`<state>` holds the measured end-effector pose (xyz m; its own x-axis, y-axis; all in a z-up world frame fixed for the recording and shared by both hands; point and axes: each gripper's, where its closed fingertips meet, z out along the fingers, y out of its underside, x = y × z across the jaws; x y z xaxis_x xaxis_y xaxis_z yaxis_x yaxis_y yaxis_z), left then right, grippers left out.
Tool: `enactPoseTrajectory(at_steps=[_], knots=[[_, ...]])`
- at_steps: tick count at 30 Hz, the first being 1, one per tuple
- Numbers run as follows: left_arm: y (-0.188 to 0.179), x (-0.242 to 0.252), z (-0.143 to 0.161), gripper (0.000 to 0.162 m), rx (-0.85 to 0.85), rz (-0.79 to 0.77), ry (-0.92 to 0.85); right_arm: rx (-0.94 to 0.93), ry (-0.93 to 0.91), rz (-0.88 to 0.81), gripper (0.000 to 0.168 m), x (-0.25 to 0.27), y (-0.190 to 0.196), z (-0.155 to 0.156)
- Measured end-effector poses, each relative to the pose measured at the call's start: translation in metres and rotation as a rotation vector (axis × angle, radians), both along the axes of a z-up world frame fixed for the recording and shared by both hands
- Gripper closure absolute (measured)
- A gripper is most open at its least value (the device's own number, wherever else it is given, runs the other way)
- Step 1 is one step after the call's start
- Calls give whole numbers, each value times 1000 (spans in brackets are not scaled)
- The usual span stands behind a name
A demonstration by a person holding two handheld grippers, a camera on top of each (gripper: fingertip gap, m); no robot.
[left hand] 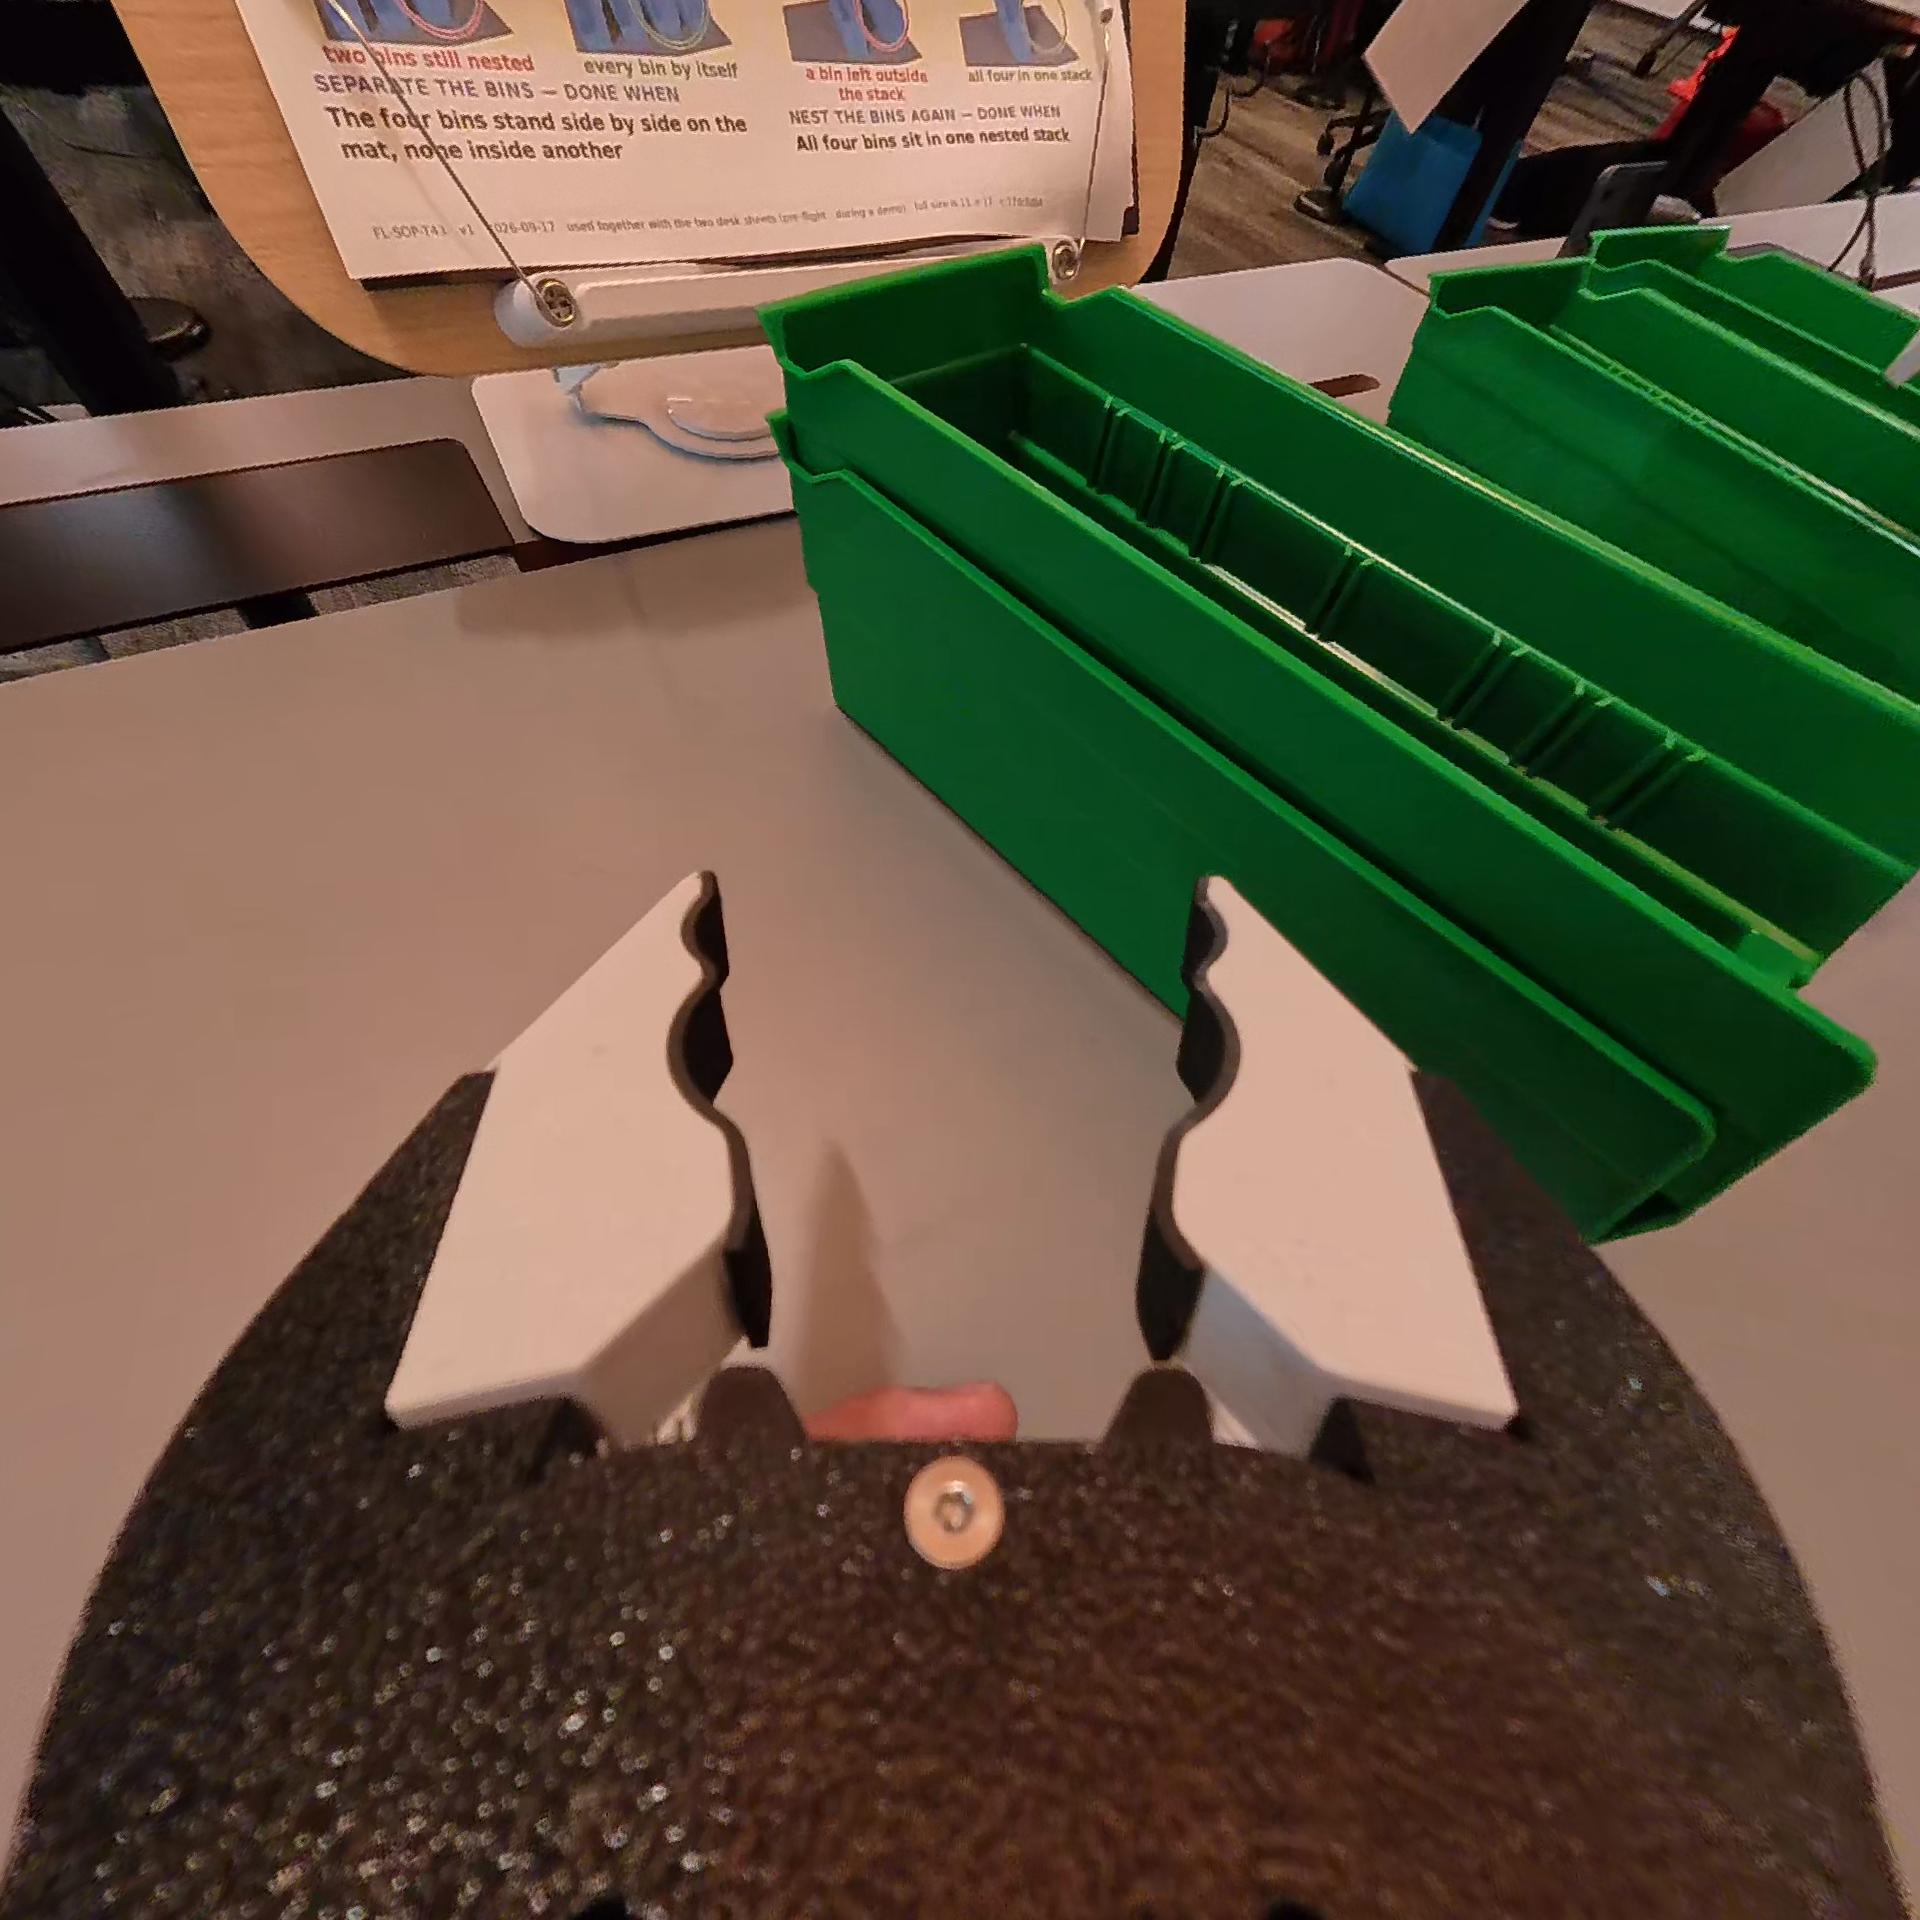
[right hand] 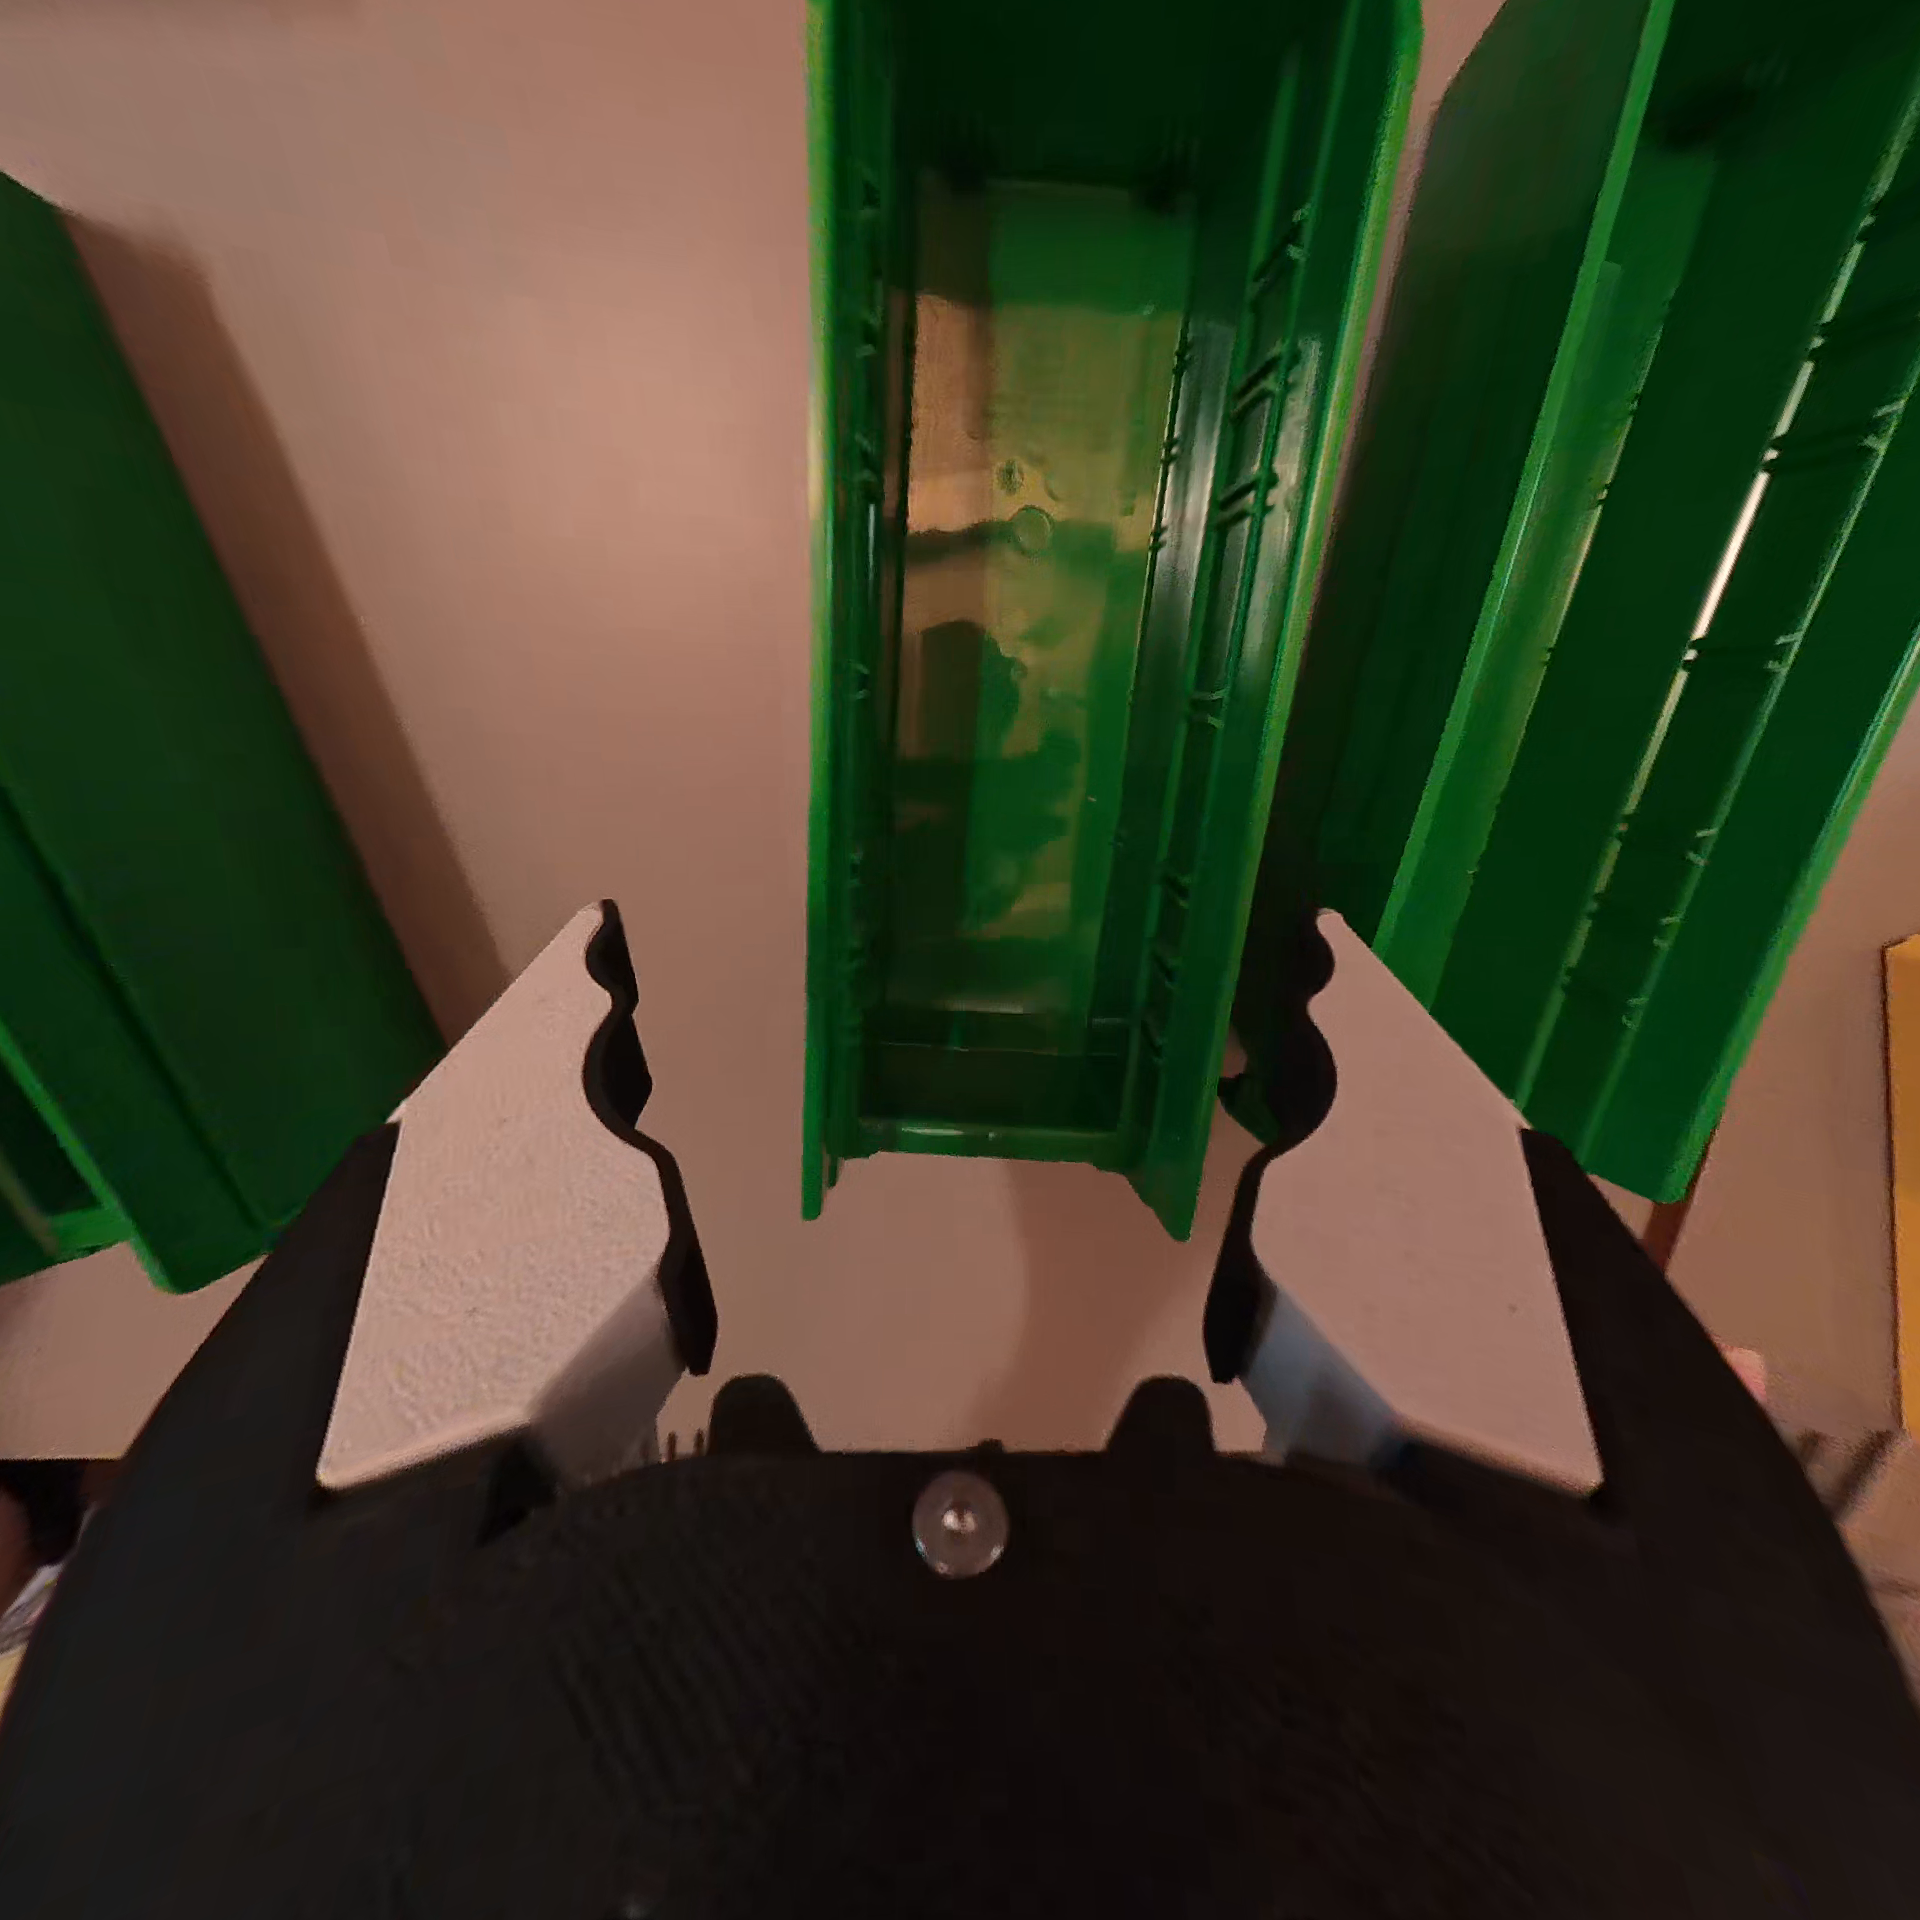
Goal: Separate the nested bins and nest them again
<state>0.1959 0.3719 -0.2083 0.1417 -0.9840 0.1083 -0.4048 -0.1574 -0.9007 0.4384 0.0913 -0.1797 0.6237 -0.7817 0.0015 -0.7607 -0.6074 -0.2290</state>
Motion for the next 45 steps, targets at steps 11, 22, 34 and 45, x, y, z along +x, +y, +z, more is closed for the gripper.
enactPoseTrajectory(at_steps=[11, 22, 34, 45], knots=[[5, 1, -7, 75, 51, 27, 35, -5, 36, 8, 41, 12, -7, -30], [-4, 6, -15, 75, 87, 10, 64, 17, 92, 2, 51, 13, -8, -53], [1, 5, -17, 75, 108, 36, 77, -26, 96, 10, 44, 15, -7, -68], [2, 6, -20, 75, 83, 26, 77, -35, 180, -7, 51, 12, -7, -70]])
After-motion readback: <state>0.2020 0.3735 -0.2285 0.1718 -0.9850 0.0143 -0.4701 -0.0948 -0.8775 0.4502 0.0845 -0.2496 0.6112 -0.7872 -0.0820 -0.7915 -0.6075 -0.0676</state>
